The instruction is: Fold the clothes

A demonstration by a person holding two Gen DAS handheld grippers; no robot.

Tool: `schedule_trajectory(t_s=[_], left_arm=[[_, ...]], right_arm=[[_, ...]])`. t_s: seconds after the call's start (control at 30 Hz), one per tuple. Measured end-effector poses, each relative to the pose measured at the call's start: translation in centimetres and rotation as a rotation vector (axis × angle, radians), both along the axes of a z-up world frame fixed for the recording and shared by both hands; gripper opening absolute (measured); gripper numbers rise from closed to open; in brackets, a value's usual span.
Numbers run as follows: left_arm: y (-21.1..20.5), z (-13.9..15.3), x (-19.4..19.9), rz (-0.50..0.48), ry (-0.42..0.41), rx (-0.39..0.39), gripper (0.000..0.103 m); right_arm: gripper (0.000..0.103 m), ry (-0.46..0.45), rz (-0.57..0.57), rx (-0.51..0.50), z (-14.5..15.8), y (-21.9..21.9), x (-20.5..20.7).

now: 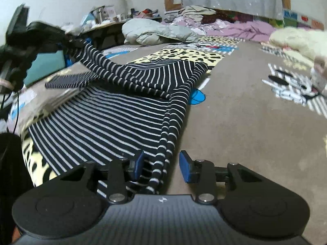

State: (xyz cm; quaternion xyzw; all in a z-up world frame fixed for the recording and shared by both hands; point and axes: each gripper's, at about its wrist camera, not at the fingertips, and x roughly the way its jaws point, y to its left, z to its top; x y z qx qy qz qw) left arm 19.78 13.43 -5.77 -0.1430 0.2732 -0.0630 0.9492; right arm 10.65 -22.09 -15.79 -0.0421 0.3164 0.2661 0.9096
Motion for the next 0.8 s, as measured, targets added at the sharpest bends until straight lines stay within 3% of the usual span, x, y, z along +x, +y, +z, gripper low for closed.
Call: schedule_trajectory(t_s=[0.13, 0.3, 0.37, 0.4, 0.5, 0.67, 0.8], left_arm=[[-0.6, 0.1, -0.1, -0.016, -0.01, 0.001, 0.003], [-0.5, 0.6, 0.0, -0.025, -0.024, -0.017, 0.003], [-0.6, 1.1, 0.2, -0.035, -0.037, -0.012, 0.003], [-0.7, 1.7, 0.4, -0.042, -0.051, -0.008, 0.003], [-0.7, 3.4, 1.1, -0.071, -0.09, 0.002, 0.003], [-1.2, 4.6, 2.6, -0.101, -0.101, 0.047, 0.003], [-0.5, 4.8, 2.7, -0.084, -0.123, 0.017, 0.003]], right_arm=[[0.036, -0.002, 0.019, -0.094, 0.1, 0.7, -1.0], [0.036, 0.069, 0.021, -0.085, 0.4, 0.4, -1.4], [0.018, 0.073, 0.028, -0.092, 0.6, 0.5, -1.7], [0.009, 0.064, 0.03, -0.094, 0.8, 0.6, -1.8], [0.009, -0.039, 0.041, -0.152, 1.9, 1.8, -2.9], [0.009, -0.118, 0.114, -0.186, 2.7, 5.0, -4.4], [0.009, -0.183, 0.162, -0.273, 2.8, 7.7, -4.9]])
